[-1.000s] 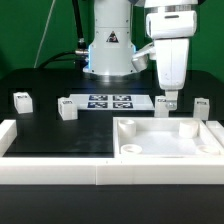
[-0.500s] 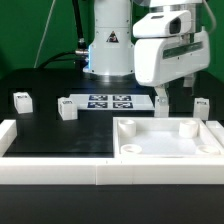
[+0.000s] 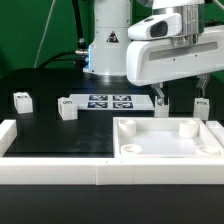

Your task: Assemble one leg

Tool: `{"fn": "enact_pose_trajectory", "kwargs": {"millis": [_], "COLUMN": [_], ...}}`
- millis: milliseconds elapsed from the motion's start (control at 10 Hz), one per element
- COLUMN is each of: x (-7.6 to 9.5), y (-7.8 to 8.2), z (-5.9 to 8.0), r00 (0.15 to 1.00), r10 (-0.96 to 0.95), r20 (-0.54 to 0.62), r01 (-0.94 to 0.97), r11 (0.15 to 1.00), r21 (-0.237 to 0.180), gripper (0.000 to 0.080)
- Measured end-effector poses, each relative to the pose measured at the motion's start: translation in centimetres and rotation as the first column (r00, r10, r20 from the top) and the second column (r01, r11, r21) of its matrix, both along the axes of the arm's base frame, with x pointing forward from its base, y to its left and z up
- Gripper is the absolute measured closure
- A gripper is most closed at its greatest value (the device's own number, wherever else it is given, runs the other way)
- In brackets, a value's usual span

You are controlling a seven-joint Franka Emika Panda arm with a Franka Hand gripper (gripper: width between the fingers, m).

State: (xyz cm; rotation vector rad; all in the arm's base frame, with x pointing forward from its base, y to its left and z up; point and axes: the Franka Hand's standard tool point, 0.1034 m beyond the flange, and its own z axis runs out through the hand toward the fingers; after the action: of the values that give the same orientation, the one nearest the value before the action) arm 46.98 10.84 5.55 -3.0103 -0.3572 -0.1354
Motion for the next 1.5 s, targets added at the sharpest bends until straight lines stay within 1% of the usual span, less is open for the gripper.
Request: {"fn": "enact_pose_trajectory", "kwargs": {"millis": [100, 200, 300, 400, 500, 600, 700, 800, 900, 1000, 1100, 1200, 1300, 1400, 1500], "x": [-0.7, -1.3, -1.6, -1.9, -2.3, -2.5, -2.4, -2.5, -2.4, -2.6, -3.3, -3.2, -3.7, -4.3, -4.2], "y": [0.9, 1.9, 2.9, 3.7, 4.3, 4.8, 4.7, 4.4, 4.4, 4.3, 4.0, 4.4, 4.9, 5.0, 5.0], "z": [-0.2, -0.3, -0.3, -0.4, -0.4, -0.5, -0.5, -0.6, -0.5, -0.6, -0.7, -0.6, -0.7, -0.6, -0.7], "r00": [0.978, 0.962, 0.922, 0.905, 0.863, 0.848, 0.845, 0.852, 0.852, 0.856, 0.854, 0.839, 0.828, 0.799, 0.761], "r10": [-0.208, -0.27, -0.382, -0.42, -0.497, -0.521, -0.525, -0.509, -0.509, -0.498, -0.459, -0.446, -0.425, -0.395, -0.385], "r20": [-0.021, -0.038, -0.062, -0.071, -0.09, -0.098, -0.099, -0.125, -0.122, -0.137, -0.245, -0.313, -0.366, -0.454, -0.522], "r01": [0.209, 0.271, 0.385, 0.424, 0.503, 0.528, 0.532, 0.516, 0.517, 0.506, 0.47, 0.459, 0.438, 0.406, 0.397], "r11": [0.978, 0.962, 0.922, 0.904, 0.863, 0.848, 0.845, 0.855, 0.855, 0.862, 0.882, 0.888, 0.898, 0.91, 0.913], "r21": [0.03, 0.036, 0.045, 0.048, 0.053, 0.054, 0.054, 0.038, 0.041, 0.031, -0.015, -0.035, -0.052, -0.077, -0.096], "gripper": [0.0151, 0.0151, 0.0151, 0.0151, 0.0151, 0.0151, 0.0151, 0.0151, 0.0151, 0.0151, 0.0151, 0.0151, 0.0151, 0.0151, 0.0151]}}
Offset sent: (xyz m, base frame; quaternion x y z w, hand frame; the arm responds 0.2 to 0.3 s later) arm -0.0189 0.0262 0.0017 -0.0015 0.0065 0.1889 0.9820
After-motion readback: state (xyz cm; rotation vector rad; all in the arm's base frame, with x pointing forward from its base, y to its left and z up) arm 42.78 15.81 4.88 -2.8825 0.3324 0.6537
